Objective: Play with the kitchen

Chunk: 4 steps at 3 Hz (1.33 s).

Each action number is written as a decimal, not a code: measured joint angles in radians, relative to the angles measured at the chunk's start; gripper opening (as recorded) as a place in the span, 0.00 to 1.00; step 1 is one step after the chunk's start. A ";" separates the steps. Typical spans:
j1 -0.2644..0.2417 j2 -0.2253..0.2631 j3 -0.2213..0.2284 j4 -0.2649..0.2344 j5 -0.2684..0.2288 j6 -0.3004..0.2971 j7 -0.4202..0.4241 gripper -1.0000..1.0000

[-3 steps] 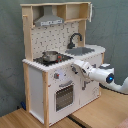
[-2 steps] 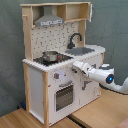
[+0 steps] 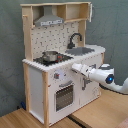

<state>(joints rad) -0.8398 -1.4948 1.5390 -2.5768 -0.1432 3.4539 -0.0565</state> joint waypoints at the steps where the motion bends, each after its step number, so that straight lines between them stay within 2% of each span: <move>1: 0.001 0.000 0.001 -0.001 0.000 -0.001 -0.117 0.00; 4: 0.002 0.000 0.002 -0.004 0.000 -0.004 -0.447 0.00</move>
<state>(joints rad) -0.8380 -1.4948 1.5410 -2.5810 -0.1433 3.4502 -0.5033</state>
